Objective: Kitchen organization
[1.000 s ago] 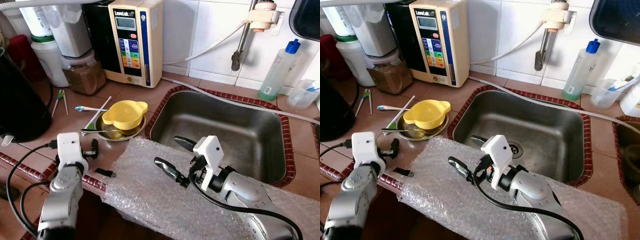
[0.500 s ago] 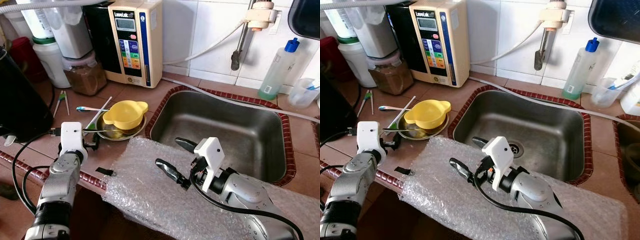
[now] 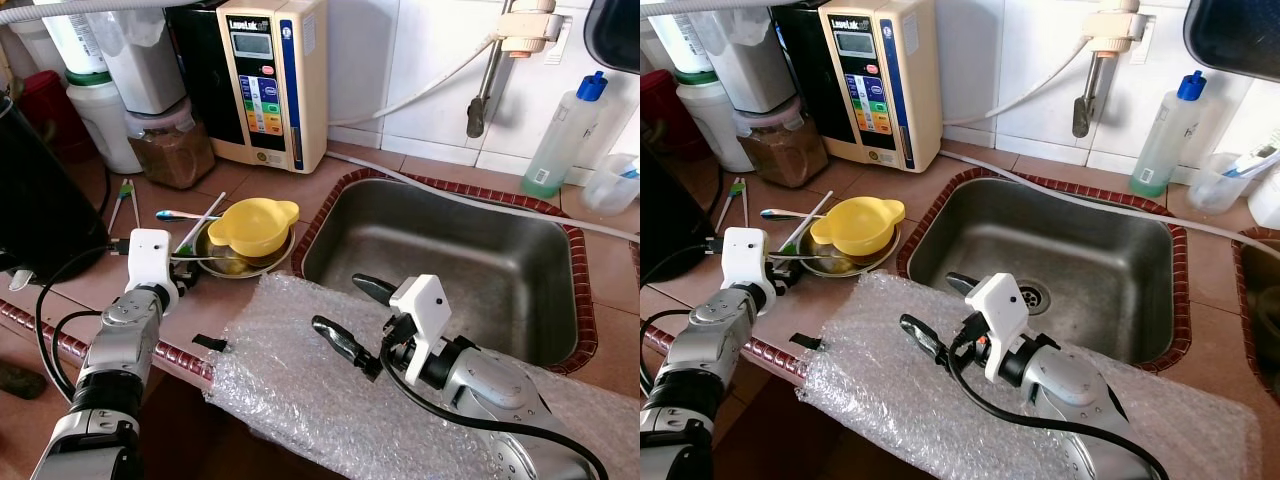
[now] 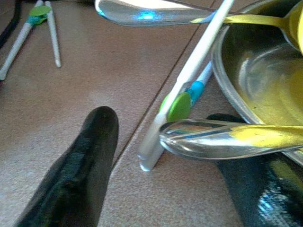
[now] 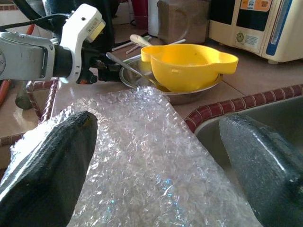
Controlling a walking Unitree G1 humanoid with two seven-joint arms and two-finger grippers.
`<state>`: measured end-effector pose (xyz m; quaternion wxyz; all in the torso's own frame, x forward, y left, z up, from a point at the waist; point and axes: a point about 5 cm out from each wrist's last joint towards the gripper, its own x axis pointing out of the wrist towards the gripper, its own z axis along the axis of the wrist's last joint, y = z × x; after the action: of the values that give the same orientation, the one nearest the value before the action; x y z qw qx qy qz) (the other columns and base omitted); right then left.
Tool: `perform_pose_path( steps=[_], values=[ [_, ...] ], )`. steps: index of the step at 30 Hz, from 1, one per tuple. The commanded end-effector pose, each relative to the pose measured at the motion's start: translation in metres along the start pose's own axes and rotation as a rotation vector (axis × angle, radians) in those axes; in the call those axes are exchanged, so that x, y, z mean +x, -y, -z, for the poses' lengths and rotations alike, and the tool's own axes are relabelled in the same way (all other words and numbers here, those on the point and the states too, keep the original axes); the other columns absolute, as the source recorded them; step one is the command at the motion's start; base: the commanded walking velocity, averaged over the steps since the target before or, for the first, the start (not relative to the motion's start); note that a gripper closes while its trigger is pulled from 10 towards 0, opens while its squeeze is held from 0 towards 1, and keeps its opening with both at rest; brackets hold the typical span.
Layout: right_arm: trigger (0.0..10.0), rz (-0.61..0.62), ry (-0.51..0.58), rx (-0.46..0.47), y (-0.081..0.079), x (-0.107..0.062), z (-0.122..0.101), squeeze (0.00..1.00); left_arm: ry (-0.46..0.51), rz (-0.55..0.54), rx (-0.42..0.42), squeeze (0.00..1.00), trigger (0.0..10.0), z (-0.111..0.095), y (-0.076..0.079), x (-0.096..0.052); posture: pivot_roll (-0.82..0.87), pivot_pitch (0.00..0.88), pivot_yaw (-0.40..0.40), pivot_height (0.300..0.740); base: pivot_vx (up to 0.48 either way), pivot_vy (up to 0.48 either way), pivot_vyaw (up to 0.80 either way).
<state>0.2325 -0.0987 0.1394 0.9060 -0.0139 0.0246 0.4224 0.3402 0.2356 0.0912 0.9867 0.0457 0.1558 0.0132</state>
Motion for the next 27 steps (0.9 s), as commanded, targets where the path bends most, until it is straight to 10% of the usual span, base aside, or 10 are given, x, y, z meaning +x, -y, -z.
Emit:
perform_pose_path(
  steps=[1,27],
  values=[
    [10.0,0.002,0.012,-0.017,-0.0013,-0.0021,-0.0047,0.0,-0.005,0.003,0.011,0.0,0.0,-0.001,-0.0013,0.0012,-0.12,0.032,0.083,0.74,0.0,0.0,0.0],
    [10.0,-0.002,0.009,-0.019,0.0015,-0.0013,-0.0047,0.0,0.07,0.031,0.034,0.0,0.0,-0.0028,-0.0002,-0.0048,-0.11,0.031,0.074,0.74,0.0,0.0,0.0]
  ],
)
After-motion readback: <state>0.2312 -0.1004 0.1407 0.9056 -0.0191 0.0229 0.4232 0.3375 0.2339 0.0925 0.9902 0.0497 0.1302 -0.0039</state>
